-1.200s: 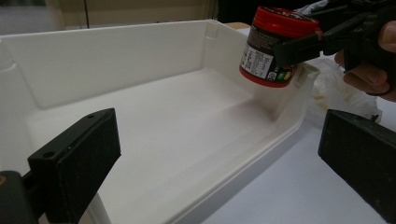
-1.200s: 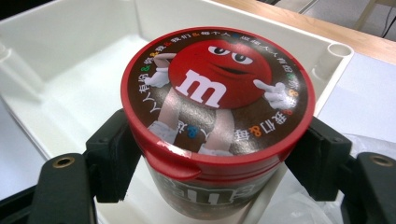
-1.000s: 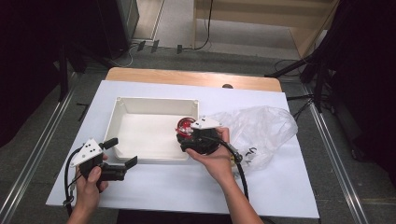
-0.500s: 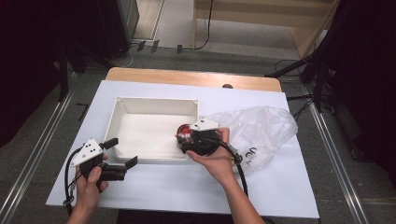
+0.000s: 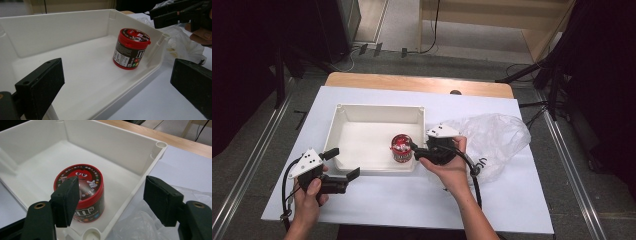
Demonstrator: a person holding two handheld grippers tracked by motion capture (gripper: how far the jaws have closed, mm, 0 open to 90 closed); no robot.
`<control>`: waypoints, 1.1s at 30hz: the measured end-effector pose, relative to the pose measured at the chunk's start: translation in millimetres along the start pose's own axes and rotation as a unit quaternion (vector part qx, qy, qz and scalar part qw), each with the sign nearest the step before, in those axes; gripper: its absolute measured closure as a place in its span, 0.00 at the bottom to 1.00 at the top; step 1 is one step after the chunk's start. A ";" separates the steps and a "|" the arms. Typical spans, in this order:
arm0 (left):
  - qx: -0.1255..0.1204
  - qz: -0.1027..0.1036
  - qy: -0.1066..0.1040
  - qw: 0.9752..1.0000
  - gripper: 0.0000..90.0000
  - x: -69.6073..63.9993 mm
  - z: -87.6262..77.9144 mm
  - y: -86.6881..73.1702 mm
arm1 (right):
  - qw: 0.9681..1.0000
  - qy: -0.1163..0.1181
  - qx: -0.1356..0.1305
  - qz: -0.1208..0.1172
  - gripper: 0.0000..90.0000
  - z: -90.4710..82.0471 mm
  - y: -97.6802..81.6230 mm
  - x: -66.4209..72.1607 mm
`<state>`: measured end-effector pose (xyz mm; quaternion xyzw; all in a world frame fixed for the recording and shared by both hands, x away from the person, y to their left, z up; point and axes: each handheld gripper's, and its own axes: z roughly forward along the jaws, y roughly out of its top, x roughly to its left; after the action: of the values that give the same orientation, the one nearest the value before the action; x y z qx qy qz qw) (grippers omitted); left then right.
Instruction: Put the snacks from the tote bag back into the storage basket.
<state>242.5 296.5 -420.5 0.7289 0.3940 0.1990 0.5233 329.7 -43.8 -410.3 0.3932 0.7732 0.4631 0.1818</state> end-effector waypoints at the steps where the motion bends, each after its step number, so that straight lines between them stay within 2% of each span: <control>1: 0.000 0.000 0.000 1.000 0.00 0.2 0.0 0.0 | 1.000 -0.001 -0.002 0.002 0.32 -0.9 -0.1 -0.7; 4: 0.000 -0.001 0.000 1.000 0.00 0.5 0.2 -0.2 | 1.000 0.000 -0.006 0.004 0.29 -3.6 -0.5 -3.5; 9: 0.000 0.000 0.000 1.000 0.00 0.2 -0.2 -0.1 | 1.000 0.003 -0.007 0.013 0.18 -6.9 -1.0 -7.1; 21: 0.003 0.001 0.003 1.000 0.00 0.1 0.9 -1.1 | 1.000 -0.008 -0.014 0.021 0.17 -16.8 -3.4 -16.6; 33: 0.003 0.001 0.004 1.000 0.00 0.9 1.2 -1.2 | 0.999 -0.019 -0.024 0.034 0.17 -33.6 -9.6 -32.7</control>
<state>243.4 296.6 -422.1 0.7301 0.3960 0.2012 0.5193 324.2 -91.0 -404.3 0.4239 0.7445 0.4796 0.1898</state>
